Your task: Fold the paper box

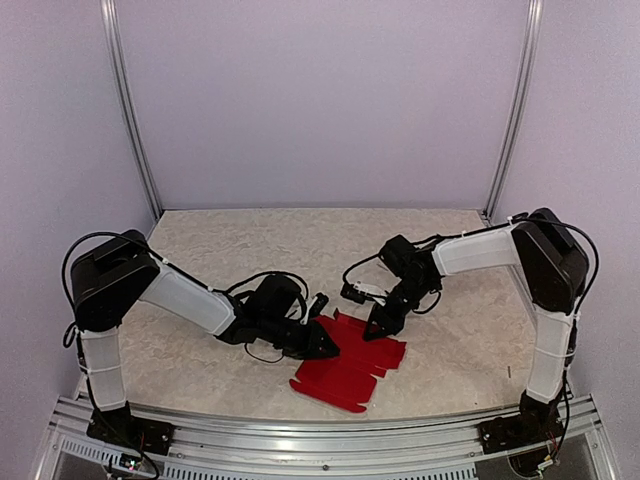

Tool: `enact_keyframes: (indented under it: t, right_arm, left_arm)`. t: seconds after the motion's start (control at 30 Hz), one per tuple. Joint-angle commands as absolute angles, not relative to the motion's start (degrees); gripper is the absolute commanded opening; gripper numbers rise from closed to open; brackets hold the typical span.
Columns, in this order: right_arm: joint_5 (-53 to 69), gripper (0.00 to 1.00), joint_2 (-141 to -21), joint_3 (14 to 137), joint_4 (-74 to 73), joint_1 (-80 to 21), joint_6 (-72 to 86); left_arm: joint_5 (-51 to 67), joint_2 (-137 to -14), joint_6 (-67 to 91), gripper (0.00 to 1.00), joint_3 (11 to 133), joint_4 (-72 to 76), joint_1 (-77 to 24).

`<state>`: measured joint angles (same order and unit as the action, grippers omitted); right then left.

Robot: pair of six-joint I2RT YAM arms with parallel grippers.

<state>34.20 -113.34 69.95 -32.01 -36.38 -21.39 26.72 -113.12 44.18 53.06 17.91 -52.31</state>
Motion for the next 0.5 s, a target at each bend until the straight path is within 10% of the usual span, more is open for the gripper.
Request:
enact_keyframes:
  t: [0.0,0.47]
  right_arm:
    - [29.69,0.12,-105.52,68.68,-35.35,-36.04,-25.59]
    - [19.80,0.40,-82.12,53.29,-33.43,-41.53,-50.96]
  left_arm:
    - [21.75,-117.41,42.82,0.18,51.39,7.12,-51.81]
    - [24.30,-118.87,39.18,0.17,50.97,8.35,-50.96]
